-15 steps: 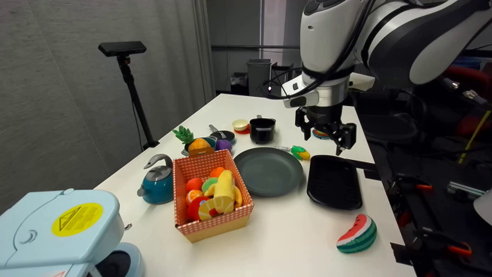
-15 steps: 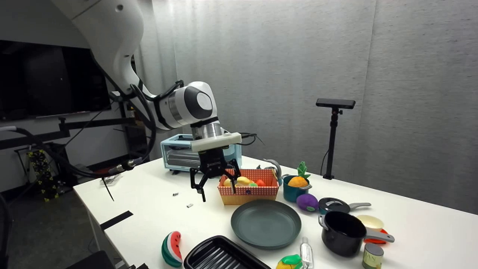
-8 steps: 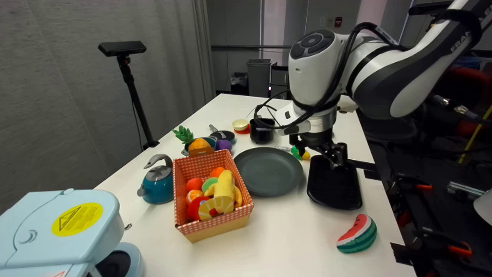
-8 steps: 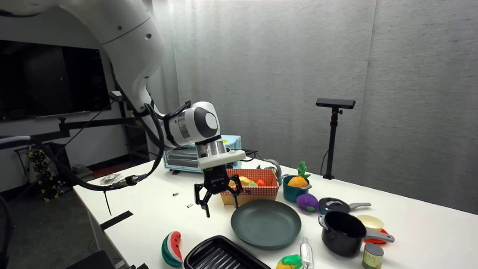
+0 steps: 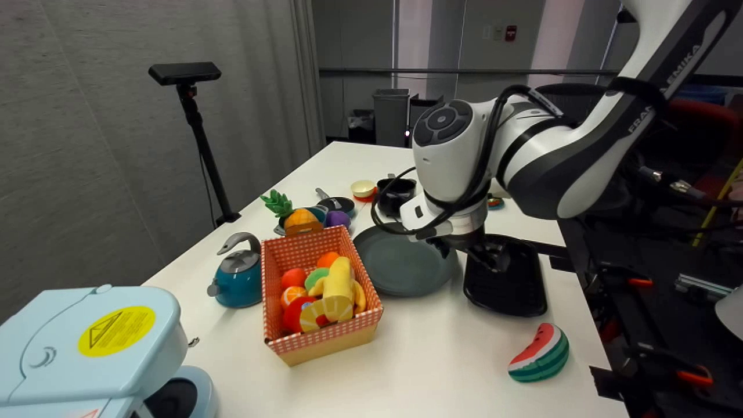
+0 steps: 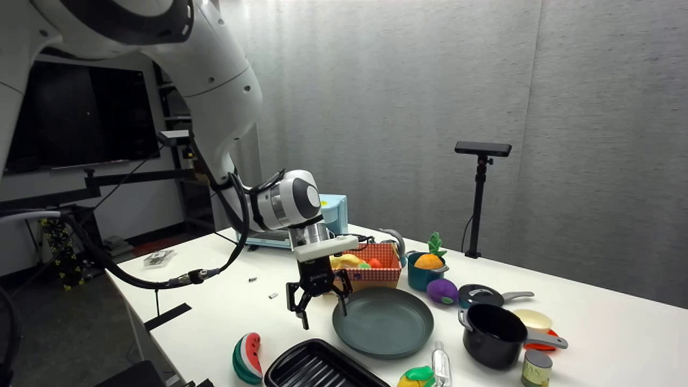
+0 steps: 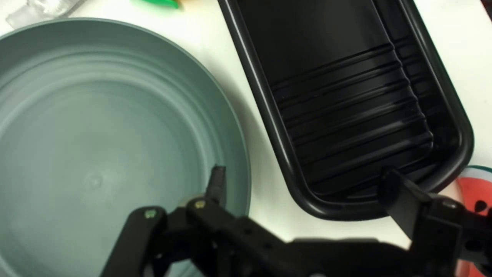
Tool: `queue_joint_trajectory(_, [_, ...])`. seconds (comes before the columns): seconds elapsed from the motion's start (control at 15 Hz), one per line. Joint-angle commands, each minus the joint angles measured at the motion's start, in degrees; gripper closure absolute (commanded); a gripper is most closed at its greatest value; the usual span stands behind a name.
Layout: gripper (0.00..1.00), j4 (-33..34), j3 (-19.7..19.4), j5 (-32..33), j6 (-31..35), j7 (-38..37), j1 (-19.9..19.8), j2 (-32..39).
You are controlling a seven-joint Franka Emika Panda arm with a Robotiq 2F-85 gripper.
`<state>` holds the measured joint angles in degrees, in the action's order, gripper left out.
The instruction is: Pick the plate and move it to the bottom of the table
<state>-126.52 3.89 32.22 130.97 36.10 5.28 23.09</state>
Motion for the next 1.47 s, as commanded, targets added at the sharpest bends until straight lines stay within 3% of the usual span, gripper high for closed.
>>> queue_joint_trajectory(0.0, [0.00,3.62,0.00,3.39,1.53,-1.08,0.65,4.71])
queue_joint_trajectory(0.6, [0.00,9.60,0.49,6.63,1.41,-1.40,2.44,12.31])
queue_joint_trajectory(1.07, [0.00,15.70,1.93,4.98,-0.22,-0.42,3.20,16.03])
queue_joint_trajectory(1.13, [0.25,16.53,2.07,4.77,-0.39,-0.66,3.37,16.49])
queue_joint_trajectory(1.2, [0.26,17.38,2.14,4.69,-0.70,-0.55,3.48,16.89])
queue_joint_trajectory(1.4, [0.51,19.12,2.20,4.47,-1.14,-0.83,3.84,17.67])
